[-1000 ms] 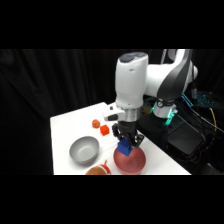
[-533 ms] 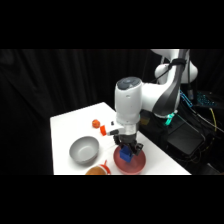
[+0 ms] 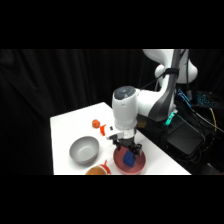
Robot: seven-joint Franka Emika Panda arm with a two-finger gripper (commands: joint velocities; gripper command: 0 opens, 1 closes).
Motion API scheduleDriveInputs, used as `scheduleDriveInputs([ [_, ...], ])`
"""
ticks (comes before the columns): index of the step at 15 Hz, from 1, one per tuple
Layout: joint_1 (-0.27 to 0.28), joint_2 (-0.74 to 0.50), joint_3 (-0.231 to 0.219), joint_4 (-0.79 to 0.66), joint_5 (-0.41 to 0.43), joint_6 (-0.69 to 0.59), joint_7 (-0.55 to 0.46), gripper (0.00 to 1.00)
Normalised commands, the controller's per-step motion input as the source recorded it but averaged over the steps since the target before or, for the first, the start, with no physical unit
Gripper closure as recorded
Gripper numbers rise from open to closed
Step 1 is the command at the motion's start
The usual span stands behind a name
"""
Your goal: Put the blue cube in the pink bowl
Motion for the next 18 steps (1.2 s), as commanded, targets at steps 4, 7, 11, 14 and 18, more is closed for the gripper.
scheduleDriveInputs([
  [4,-0.057,-0.29,0.058,0.0,0.076,-0.33,-0.13,0.0],
  [7,-0.033,-0.42,0.034,0.0,0.061,-0.4,-0.1,0.0],
  [11,-0.032,-0.43,0.01,0.05,0.078,-0.41,-0.11,0.0],
  [14,-0.043,-0.37,-0.028,0.11,0.1,-0.38,-0.12,0.0],
  [18,-0.017,-0.22,-0.03,0.16,0.098,-0.29,-0.07,0.0],
])
